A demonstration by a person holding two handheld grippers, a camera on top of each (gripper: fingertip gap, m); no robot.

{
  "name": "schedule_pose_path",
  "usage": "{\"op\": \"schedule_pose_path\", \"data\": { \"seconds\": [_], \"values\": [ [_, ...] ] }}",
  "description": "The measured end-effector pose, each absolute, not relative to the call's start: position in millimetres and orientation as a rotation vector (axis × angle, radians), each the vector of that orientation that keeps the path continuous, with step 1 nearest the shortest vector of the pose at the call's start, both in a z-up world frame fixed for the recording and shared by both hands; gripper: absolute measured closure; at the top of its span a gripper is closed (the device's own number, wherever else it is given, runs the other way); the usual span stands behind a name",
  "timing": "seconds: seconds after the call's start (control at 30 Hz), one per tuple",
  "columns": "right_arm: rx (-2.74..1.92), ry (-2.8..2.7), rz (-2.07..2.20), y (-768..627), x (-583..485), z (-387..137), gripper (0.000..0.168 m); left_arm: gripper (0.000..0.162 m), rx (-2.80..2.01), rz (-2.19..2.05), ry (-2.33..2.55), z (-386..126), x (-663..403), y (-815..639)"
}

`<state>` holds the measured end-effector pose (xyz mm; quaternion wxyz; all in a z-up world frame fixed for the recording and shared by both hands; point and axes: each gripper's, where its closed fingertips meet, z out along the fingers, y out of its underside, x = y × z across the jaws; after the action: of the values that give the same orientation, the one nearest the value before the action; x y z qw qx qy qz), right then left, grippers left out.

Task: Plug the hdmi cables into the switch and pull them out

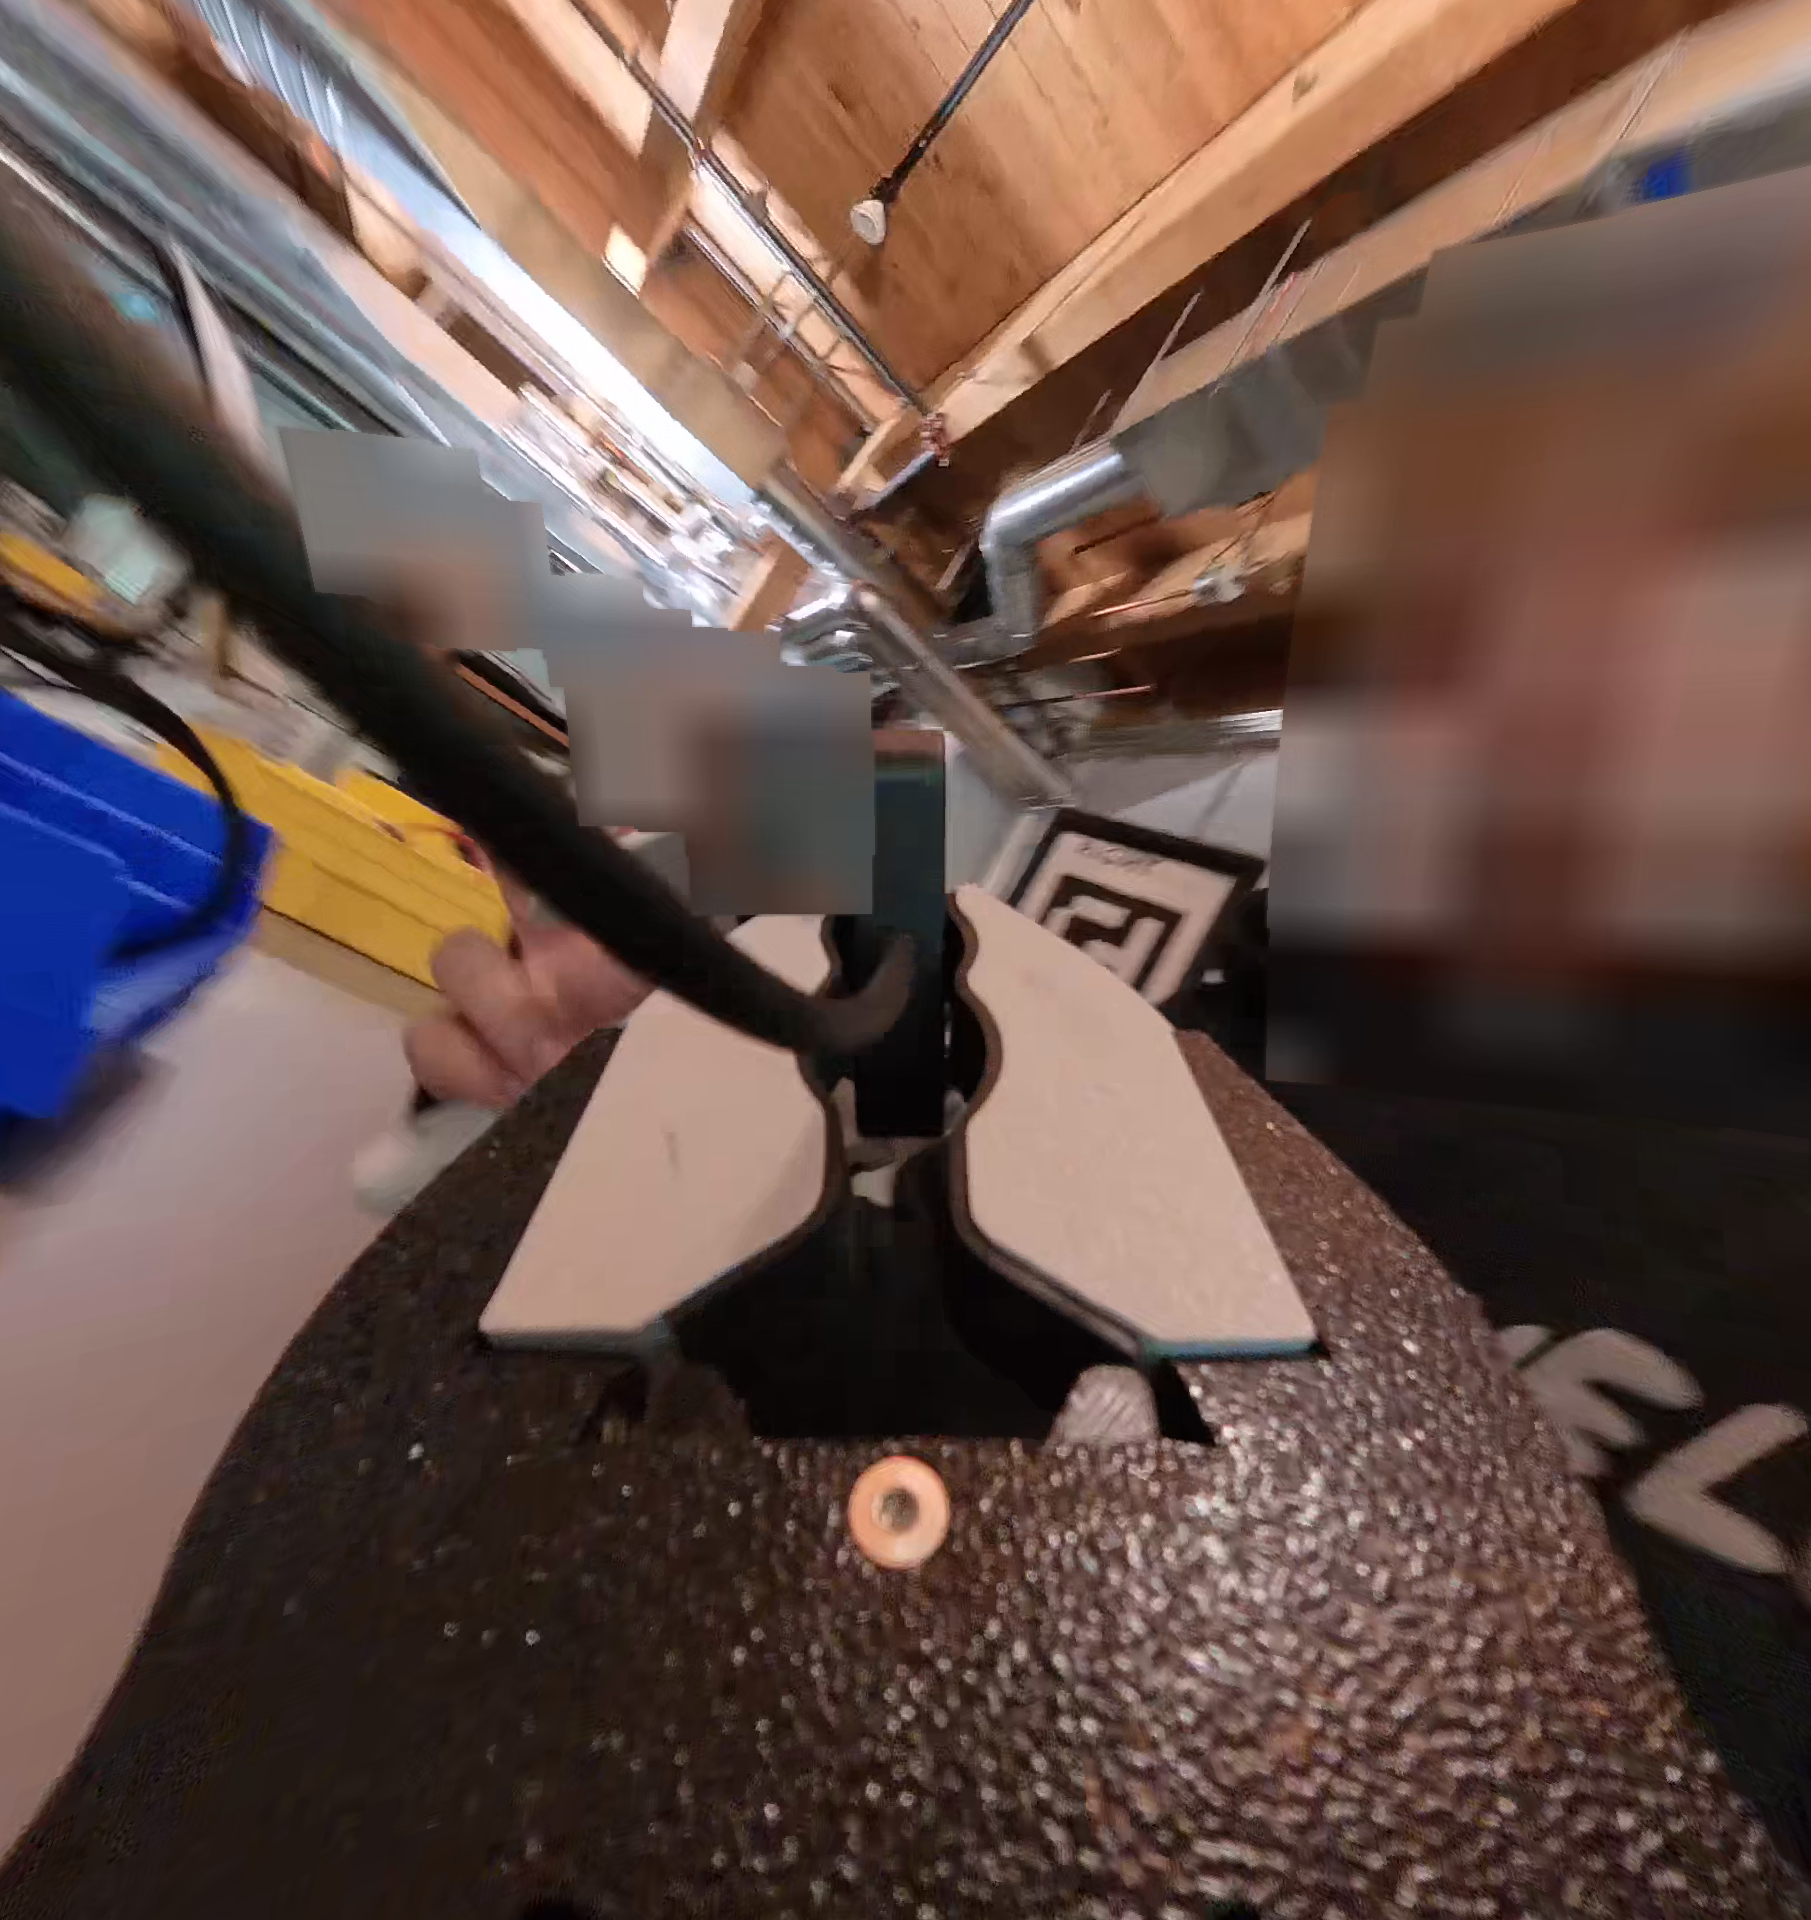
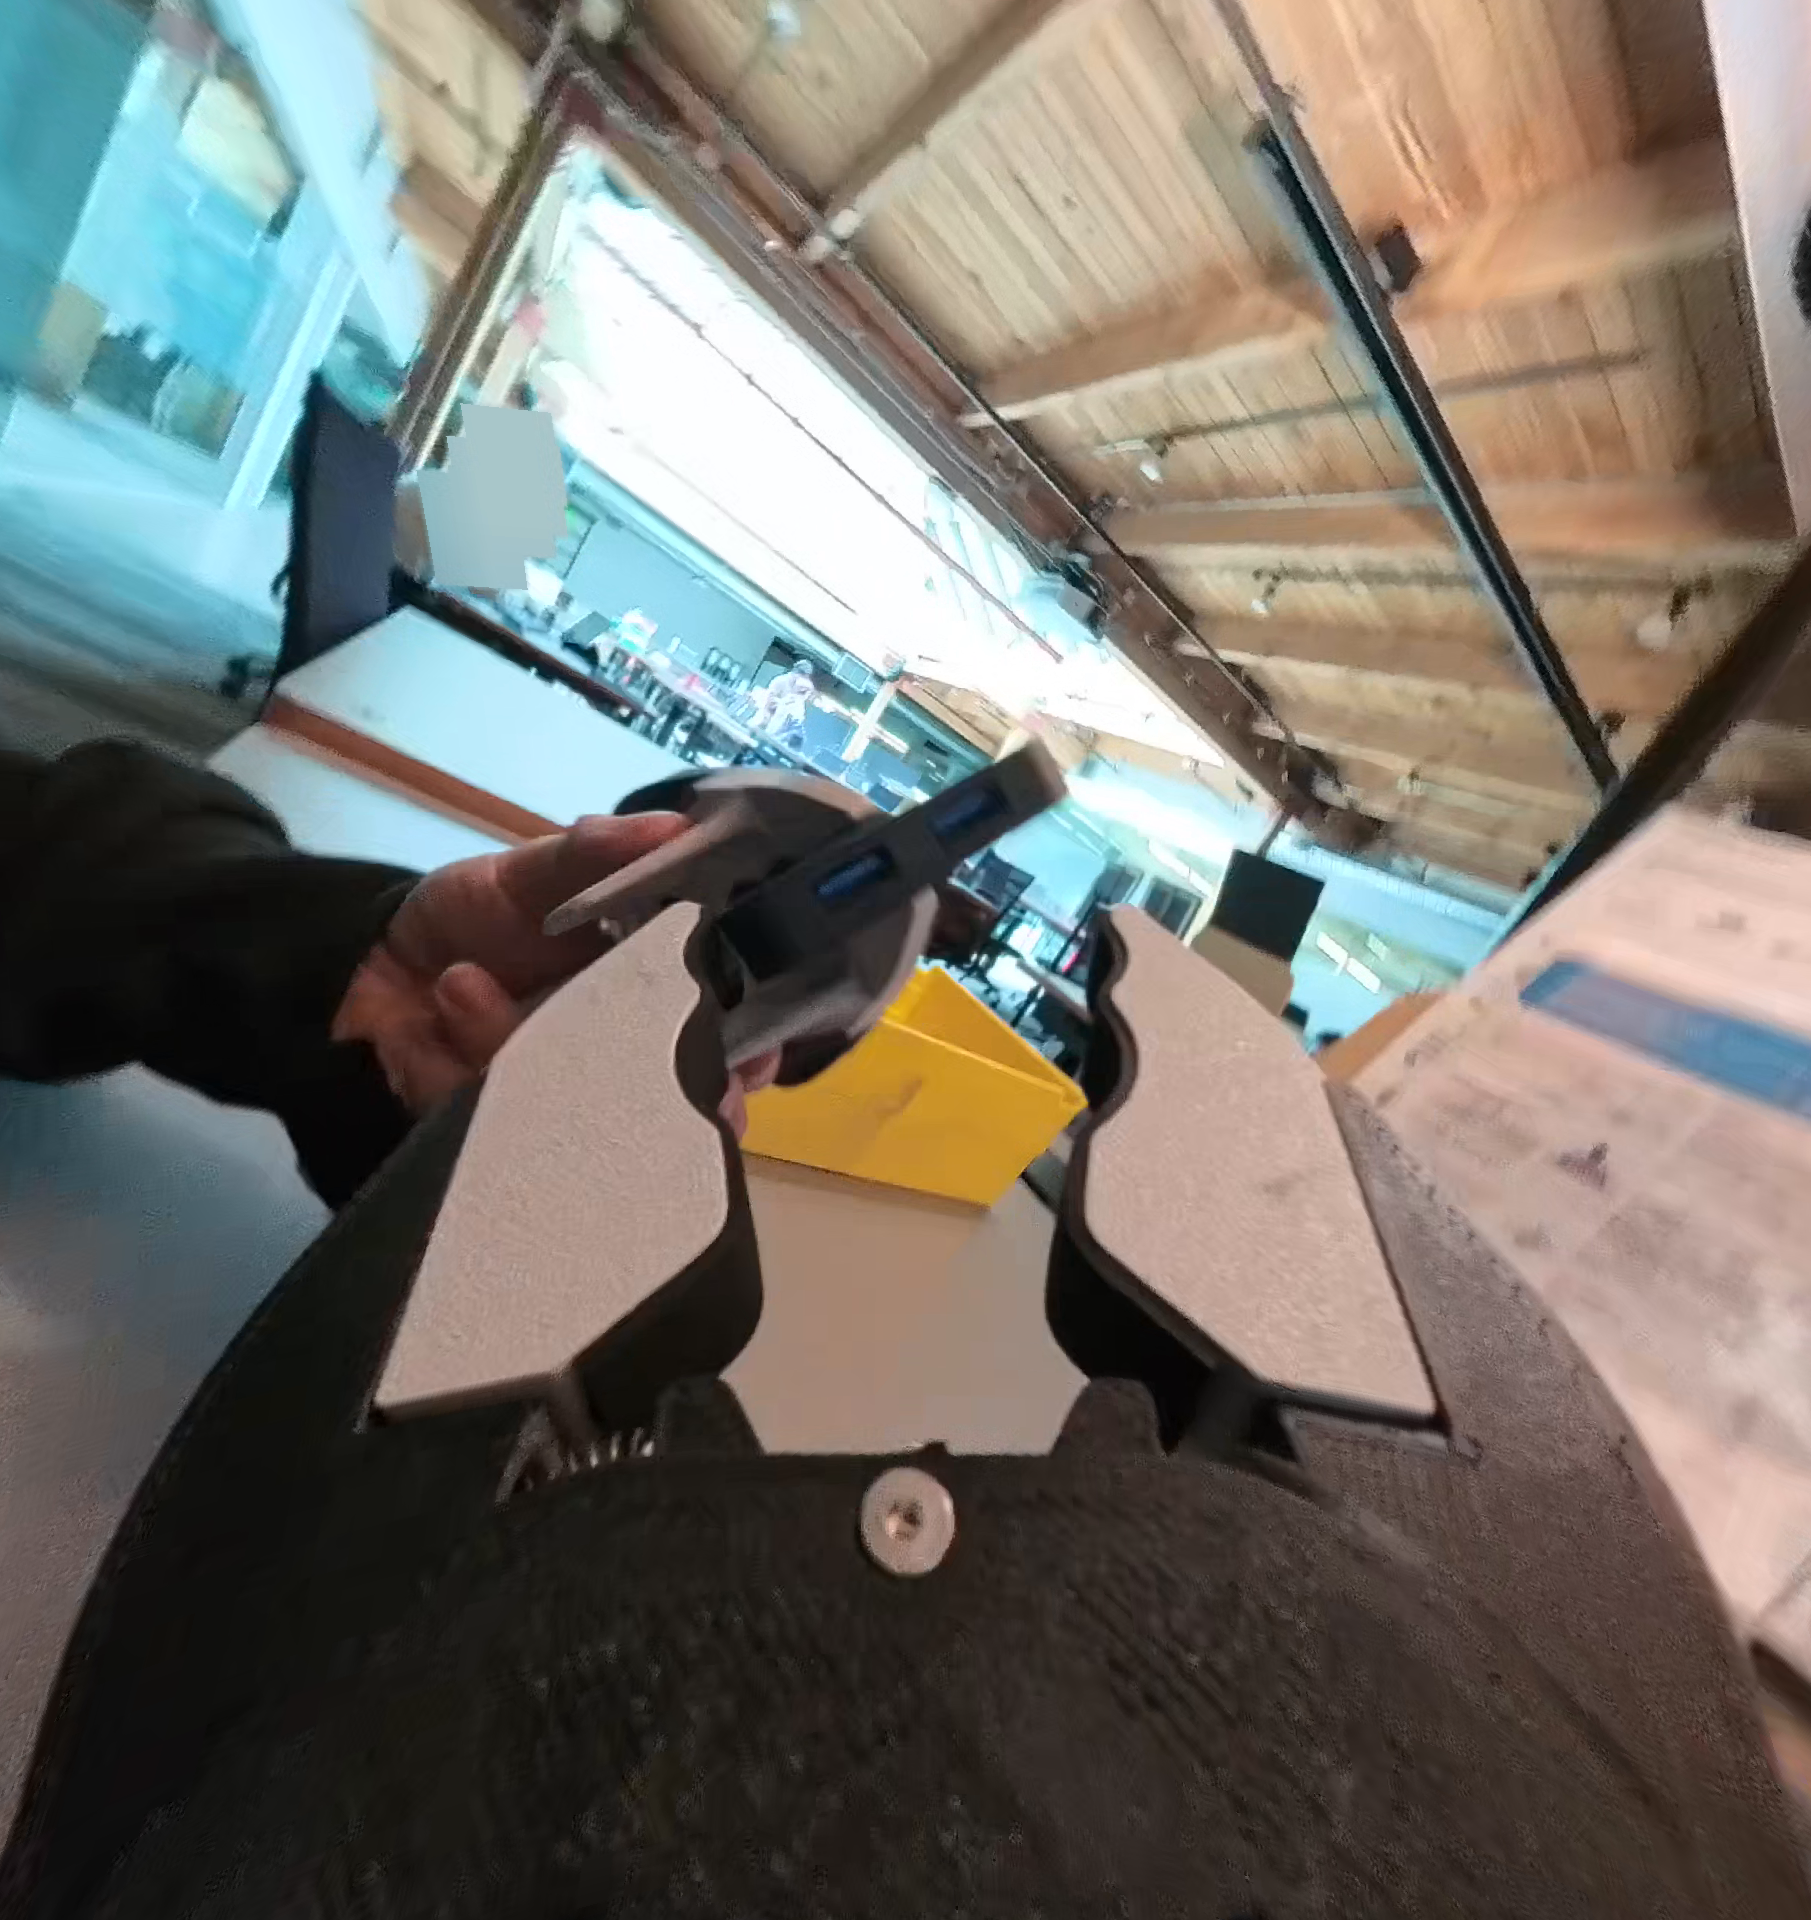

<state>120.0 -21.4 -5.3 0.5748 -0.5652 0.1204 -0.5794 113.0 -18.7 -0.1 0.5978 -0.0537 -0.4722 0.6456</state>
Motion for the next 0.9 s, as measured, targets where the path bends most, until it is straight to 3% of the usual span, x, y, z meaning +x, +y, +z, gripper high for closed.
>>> {"op": "schedule_pose_path", "data": {
  "seconds": [0.03,0.13,0.2,0.53,0.63,0.67,0.7,0.9],
  "values": [
    [-1.280,0.355,-1.313,-29,124,-5,0.097,0.148,-0.127,1.576,-1.104,3,119,-18],
    [-1.125,0.493,-1.164,-46,130,-2,0.100,0.148,-0.095,1.800,-1.141,9,138,-18],
    [-1.103,0.551,-1.034,-47,135,-8,0.114,0.149,-0.062,1.864,-1.212,3,147,-23],
    [-1.003,0.715,-0.546,-39,149,-28,0.153,0.149,-0.035,1.957,-1.407,-26,143,-47],
    [-1.012,0.774,-0.545,-54,151,-29,0.154,0.142,0.057,1.895,-1.426,-32,148,-51],
    [-0.977,0.790,-0.523,-64,149,-27,0.154,0.127,0.060,1.847,-1.436,-36,147,-50],
    [-0.932,0.804,-0.488,-76,146,-25,0.154,0.123,0.036,1.778,-1.462,-42,144,-46],
    [-0.925,0.901,-0.227,-103,137,-41,0.154,0.129,-0.434,1.574,-1.912,-71,116,1]
  ]
}}
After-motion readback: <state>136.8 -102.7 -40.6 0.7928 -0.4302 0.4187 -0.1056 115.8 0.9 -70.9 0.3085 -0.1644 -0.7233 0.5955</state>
